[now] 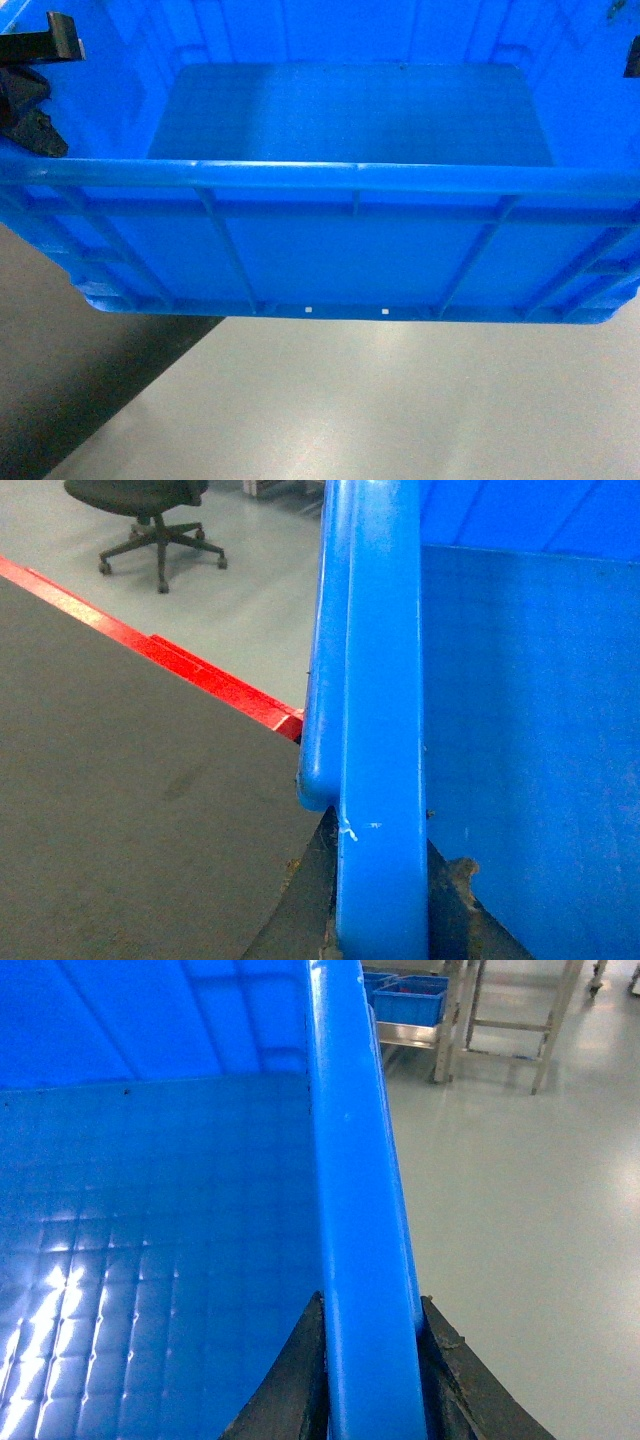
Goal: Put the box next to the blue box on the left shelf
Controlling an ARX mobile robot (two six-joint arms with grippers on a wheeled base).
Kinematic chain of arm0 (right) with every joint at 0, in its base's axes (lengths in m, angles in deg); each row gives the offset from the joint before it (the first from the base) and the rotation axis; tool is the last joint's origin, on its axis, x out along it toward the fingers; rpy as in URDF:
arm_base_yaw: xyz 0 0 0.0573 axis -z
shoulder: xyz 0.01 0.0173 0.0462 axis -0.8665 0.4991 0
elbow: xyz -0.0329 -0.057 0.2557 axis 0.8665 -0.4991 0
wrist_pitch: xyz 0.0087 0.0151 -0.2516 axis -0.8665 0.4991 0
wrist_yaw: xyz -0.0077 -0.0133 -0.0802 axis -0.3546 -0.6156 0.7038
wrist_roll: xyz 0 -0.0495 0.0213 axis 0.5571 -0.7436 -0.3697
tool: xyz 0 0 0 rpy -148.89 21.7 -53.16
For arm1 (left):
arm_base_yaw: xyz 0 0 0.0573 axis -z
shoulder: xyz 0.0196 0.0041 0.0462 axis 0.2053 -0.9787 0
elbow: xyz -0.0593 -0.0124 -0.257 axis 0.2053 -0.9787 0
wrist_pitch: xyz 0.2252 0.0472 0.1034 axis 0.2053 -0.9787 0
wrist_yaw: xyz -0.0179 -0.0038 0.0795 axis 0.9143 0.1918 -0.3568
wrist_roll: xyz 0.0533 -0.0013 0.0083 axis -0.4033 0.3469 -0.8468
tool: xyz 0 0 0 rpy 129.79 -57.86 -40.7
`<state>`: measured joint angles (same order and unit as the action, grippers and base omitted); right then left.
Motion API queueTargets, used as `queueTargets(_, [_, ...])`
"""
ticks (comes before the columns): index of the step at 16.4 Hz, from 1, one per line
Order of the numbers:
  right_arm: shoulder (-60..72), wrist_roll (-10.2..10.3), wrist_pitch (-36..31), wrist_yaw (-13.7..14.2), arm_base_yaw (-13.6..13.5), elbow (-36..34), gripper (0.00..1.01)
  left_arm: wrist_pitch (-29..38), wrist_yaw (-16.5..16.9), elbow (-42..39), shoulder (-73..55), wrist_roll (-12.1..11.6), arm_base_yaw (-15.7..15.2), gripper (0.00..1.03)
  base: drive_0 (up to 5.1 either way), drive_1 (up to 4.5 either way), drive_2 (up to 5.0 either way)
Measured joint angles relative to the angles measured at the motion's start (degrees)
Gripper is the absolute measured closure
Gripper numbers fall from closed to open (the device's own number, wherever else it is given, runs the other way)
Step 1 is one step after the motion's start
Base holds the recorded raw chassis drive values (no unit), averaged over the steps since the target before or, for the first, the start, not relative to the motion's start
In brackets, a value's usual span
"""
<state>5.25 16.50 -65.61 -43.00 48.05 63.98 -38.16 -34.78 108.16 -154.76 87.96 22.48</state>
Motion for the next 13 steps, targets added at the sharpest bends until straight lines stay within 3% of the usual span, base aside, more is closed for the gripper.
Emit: queueTargets(13, [0.00, 0.00, 0.00, 0.02, 0.00, 0.00, 0.84, 0.00, 0.00, 0.00, 0.00, 0.00, 0.00, 0.95, -1.6, -1.55, -1.6])
